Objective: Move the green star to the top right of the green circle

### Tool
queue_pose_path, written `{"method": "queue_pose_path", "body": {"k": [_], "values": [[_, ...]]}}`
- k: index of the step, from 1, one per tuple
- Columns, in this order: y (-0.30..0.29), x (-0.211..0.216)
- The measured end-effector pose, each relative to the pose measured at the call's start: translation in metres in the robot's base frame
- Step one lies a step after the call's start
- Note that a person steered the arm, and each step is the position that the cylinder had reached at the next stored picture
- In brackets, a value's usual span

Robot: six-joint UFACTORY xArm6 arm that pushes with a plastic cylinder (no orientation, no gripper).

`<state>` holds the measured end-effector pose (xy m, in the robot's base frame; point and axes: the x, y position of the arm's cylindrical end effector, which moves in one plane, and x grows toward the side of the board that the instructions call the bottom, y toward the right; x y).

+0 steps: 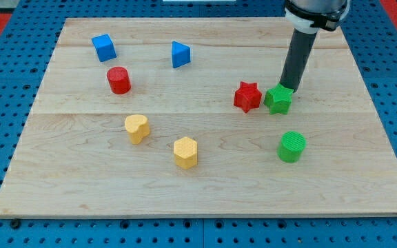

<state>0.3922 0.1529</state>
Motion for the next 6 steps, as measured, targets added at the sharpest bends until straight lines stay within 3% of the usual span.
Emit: {"method": "queue_pose_path", "body": {"k": [1,3,4,6], "values": [[-0.028,-0.022],[-0.012,0.038],[-0.004,0.013],[-0.018,0.071]]}}
